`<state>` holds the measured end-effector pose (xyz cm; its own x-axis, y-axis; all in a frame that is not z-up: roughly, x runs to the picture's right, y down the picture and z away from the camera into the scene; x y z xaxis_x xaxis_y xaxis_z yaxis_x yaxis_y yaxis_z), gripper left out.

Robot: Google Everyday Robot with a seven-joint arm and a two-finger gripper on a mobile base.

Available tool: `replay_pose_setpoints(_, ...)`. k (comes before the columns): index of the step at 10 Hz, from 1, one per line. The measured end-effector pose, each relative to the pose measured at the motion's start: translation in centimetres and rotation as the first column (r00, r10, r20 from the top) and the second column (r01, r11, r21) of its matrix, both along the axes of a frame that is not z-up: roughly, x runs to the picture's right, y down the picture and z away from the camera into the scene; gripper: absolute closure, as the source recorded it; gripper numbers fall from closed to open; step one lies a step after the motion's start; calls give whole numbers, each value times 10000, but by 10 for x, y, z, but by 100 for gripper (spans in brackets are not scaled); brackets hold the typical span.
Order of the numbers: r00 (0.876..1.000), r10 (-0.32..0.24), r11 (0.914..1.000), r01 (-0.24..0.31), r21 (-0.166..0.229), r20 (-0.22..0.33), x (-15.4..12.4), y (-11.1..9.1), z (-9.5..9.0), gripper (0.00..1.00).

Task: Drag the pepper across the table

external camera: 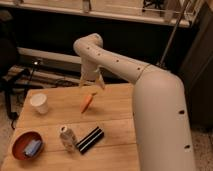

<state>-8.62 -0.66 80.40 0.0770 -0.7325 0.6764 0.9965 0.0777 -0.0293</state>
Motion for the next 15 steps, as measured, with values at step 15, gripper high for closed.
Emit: replay_pose_setpoints(15,9987,391,9992,-386,142,-326,-39,61,93,20)
